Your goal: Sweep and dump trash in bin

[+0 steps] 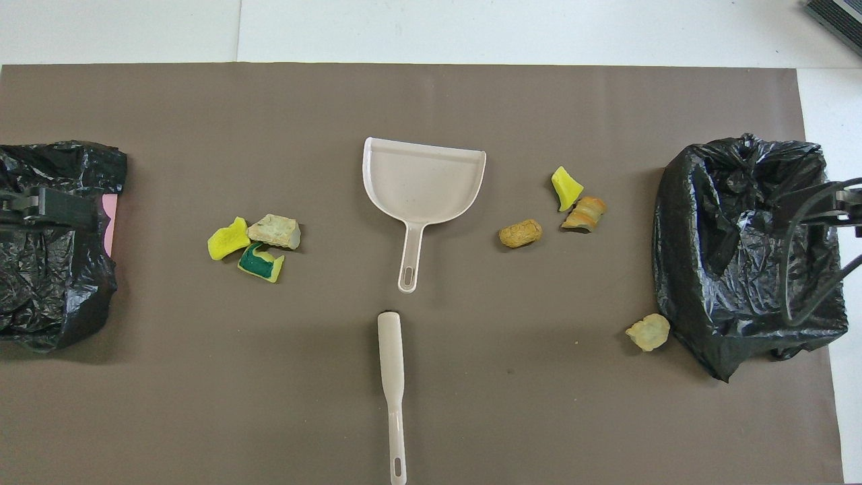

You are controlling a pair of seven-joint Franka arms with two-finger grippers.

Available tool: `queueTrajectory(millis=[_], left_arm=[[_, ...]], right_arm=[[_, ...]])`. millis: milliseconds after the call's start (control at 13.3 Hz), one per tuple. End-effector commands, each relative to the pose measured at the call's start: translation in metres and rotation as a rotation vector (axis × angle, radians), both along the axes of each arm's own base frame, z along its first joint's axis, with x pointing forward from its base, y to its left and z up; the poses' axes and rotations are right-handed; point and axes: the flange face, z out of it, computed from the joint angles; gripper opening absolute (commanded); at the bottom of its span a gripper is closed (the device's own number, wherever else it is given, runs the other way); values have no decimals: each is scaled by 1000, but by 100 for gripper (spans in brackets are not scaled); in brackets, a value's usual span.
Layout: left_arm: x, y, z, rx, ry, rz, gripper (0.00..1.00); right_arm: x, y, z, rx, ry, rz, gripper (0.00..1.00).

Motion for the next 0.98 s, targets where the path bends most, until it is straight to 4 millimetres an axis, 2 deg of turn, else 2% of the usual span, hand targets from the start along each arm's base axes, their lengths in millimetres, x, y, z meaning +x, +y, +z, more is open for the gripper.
queueTrajectory(millis=[0, 904], left_arm=[[-2, 3, 4, -8, -5, 7, 100], [-2, 3, 4, -8, -5, 7, 100]], right_arm=[[-10, 4, 7, 22, 4, -15, 100], [-22, 1, 4, 10, 80, -18, 100]])
